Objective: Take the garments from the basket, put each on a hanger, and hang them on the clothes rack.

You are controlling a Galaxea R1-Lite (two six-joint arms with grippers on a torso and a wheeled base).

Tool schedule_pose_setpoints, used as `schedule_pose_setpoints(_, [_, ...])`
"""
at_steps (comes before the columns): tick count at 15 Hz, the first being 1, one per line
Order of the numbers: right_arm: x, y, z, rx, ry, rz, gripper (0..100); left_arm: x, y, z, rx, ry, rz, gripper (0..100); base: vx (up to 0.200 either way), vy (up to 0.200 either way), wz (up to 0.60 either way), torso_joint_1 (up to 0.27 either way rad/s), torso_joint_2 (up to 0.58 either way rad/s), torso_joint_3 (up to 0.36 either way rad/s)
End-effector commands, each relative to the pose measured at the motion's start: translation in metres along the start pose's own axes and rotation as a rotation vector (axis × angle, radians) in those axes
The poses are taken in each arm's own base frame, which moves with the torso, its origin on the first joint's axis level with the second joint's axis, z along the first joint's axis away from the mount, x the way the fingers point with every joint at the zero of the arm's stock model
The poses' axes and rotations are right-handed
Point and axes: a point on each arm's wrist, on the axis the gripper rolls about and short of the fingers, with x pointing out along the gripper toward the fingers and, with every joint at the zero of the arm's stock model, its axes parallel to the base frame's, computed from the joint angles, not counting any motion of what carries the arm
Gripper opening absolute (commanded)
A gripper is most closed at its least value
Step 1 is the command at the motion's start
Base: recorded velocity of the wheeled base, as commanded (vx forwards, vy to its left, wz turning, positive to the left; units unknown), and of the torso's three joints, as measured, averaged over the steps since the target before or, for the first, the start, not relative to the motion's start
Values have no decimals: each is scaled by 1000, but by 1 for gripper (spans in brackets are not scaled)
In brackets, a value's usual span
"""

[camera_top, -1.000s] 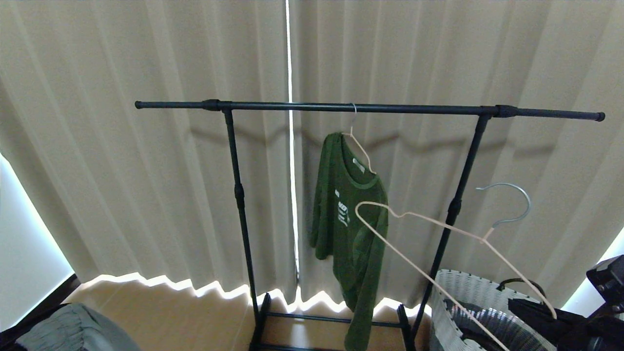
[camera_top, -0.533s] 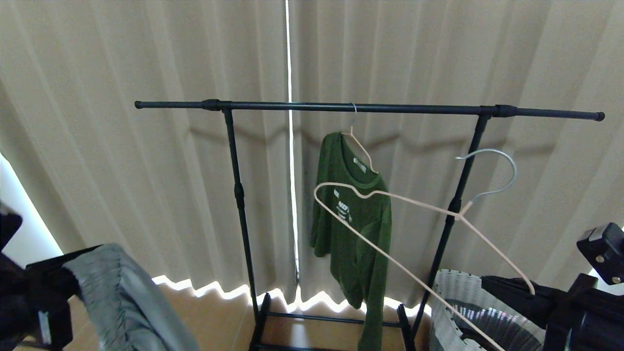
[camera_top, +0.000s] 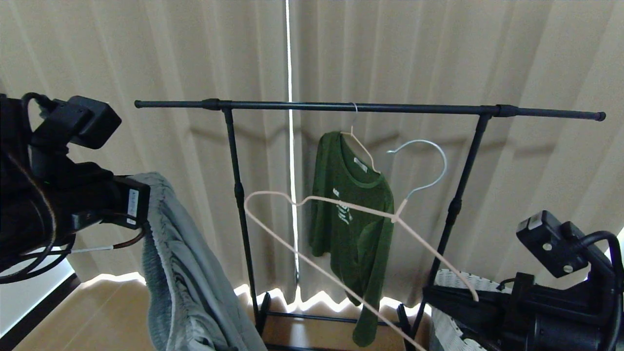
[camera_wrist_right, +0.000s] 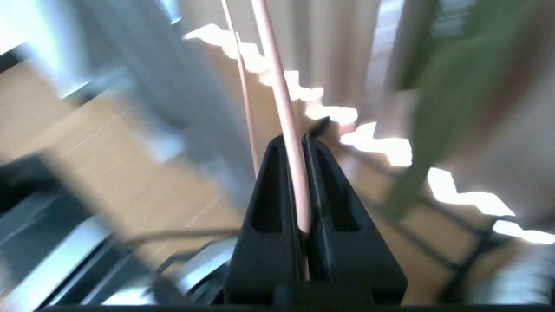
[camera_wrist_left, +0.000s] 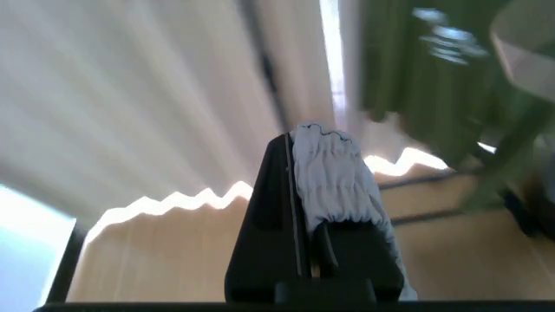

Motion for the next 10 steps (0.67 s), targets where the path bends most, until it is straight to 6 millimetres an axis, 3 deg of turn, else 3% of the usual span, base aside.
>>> schedule_pose_setpoints(1, [2, 20, -3, -21, 32, 90, 0, 17, -4, -1, 1, 41, -4, 0, 0, 0, 0, 0, 0, 0])
schedule_pose_setpoints(5, [14, 32, -7, -45, 78, 114, 0, 18, -16, 8, -95, 31, -44, 0, 0, 0, 0, 0, 0, 0])
schedule_pose_setpoints(10, [19, 39, -4, -56, 79, 134, 0, 29, -18, 8, -65, 66, 92, 0, 0, 0, 0, 0, 0, 0])
